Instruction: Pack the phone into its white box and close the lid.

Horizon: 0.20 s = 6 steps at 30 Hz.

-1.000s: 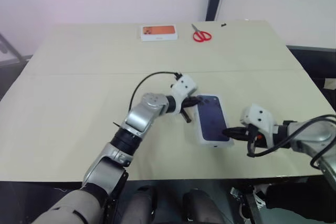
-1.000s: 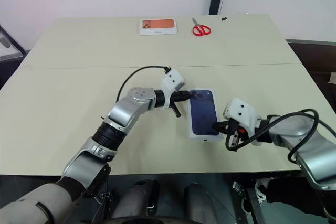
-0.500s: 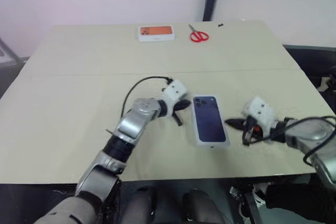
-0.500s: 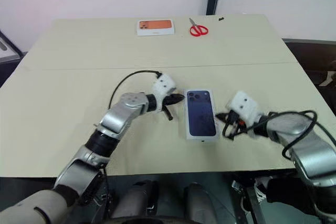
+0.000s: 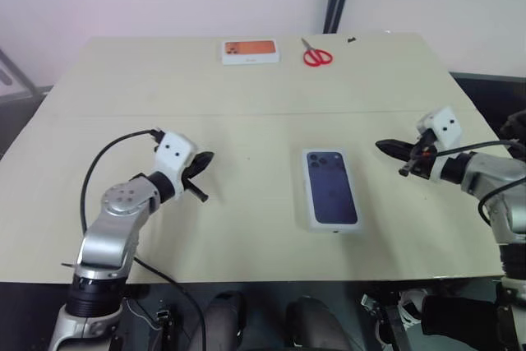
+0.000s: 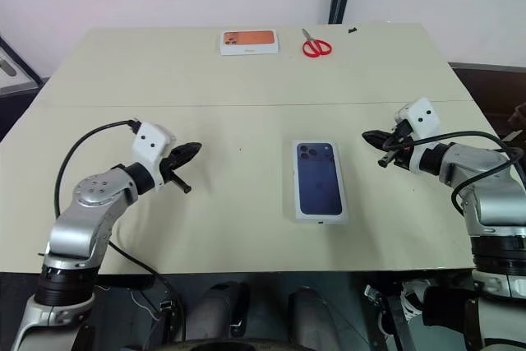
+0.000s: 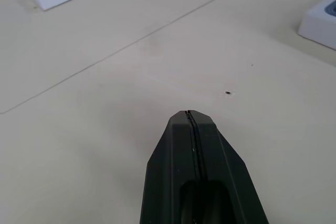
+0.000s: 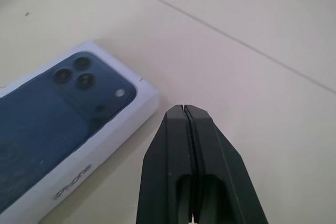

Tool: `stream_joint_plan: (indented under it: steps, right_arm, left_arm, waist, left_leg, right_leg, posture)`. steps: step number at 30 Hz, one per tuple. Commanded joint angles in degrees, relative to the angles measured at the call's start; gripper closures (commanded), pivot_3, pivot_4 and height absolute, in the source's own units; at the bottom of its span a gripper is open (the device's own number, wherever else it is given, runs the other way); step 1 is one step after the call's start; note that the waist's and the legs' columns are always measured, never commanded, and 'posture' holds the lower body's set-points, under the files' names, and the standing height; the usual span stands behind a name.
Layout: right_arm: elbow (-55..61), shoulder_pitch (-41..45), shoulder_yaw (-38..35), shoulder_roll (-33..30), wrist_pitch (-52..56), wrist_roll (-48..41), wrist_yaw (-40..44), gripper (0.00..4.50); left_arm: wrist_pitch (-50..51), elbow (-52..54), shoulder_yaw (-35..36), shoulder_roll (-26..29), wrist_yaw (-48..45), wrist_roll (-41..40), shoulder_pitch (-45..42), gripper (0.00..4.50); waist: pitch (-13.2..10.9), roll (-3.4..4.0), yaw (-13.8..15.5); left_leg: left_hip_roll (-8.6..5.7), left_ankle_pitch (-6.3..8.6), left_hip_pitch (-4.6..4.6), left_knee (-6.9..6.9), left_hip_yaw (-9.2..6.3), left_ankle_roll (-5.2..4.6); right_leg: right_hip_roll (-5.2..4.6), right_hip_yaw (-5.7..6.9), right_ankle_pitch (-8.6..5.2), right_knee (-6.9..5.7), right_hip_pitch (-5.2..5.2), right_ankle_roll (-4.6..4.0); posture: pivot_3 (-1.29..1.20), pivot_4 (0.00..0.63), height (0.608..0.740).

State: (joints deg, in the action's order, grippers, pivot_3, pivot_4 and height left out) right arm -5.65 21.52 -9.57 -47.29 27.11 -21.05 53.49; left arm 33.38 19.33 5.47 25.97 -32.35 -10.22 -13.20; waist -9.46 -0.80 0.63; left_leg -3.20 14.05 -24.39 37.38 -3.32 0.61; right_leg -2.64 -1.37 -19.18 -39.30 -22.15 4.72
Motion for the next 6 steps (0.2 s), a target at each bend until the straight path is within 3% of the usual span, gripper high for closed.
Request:
stream_joint_plan:
  steps: [1, 6]
  right_arm:
    - [-0.7, 2.0, -1.0, -1.0, -2.2, -0.7, 2.5, 4.49]
    - [-3.0, 2.6, 0.0, -0.4, -3.7, 0.3, 3.9, 4.49]
  left_arm:
    - [0.9, 3.6, 2.9, 0.4, 1.8, -1.6, 1.0, 4.5]
    - [1.5, 7.1, 2.8, 0.5, 3.9, -1.3, 4.5, 4.5]
  waist:
    - [0.0, 0.0, 0.0]
    - [0.0, 0.0, -0.1]
  left_leg:
    - [0.0, 0.0, 0.0, 0.0, 0.01, 0.0]
    - [0.0, 0.0, 0.0, -0.02, 0.01, 0.0]
  right_leg:
    - [0.0, -0.01, 0.0, 0.0, 0.0, 0.0]
    - [0.0, -0.02, 0.0, 0.0, -0.01, 0.0]
  posture:
    - [0.0, 0.15, 0.74]
    - [0.0, 0.15, 0.74]
